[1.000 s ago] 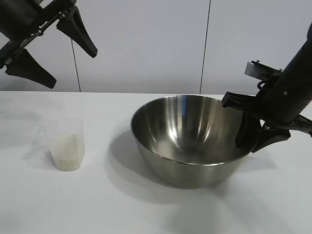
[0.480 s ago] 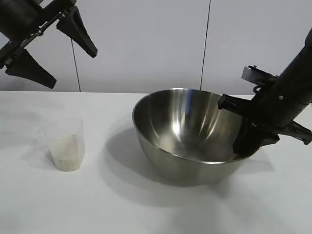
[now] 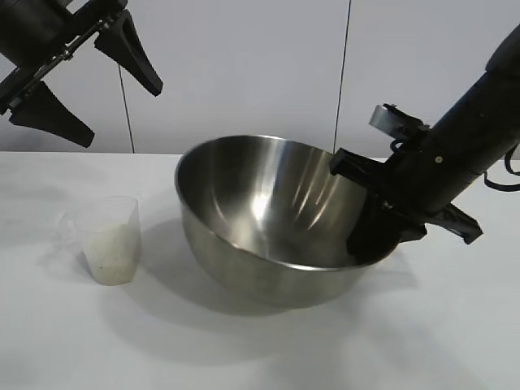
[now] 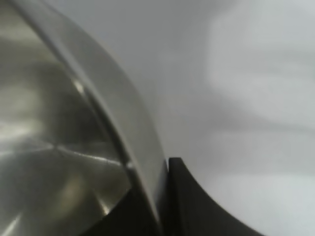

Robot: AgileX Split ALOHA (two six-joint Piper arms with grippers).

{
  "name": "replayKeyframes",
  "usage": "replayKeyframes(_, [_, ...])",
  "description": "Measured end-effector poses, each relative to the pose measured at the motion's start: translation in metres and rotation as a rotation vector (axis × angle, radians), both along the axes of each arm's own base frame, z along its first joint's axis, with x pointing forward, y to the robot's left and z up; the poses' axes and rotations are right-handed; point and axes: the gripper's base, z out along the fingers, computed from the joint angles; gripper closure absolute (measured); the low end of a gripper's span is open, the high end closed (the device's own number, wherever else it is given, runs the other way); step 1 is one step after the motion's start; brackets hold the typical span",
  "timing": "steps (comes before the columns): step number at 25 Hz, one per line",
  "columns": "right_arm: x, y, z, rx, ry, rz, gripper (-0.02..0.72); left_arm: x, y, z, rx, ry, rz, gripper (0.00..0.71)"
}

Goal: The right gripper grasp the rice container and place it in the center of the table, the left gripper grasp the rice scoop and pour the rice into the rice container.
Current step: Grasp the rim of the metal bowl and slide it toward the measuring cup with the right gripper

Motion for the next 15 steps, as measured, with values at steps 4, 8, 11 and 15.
replayKeyframes(4, [-0.002, 0.012, -0.002, -0.045, -0.013, 0.026, 0.692, 0.000, 0.000, 0.000, 0.000, 0.000, 0.000, 0.014])
replayKeyframes(8, [0.002, 0.021, -0.006, -0.103, -0.011, 0.061, 0.692, 0.000, 0.000, 0.000, 0.000, 0.000, 0.000, 0.014])
replayKeyframes(11, [0.006, 0.030, -0.003, -0.121, -0.025, 0.071, 0.692, 0.000, 0.000, 0.000, 0.000, -0.001, 0.001, 0.014])
replayKeyframes(15, [0.010, 0.031, 0.001, -0.153, -0.040, 0.063, 0.692, 0.000, 0.000, 0.000, 0.000, -0.001, 0.001, 0.014])
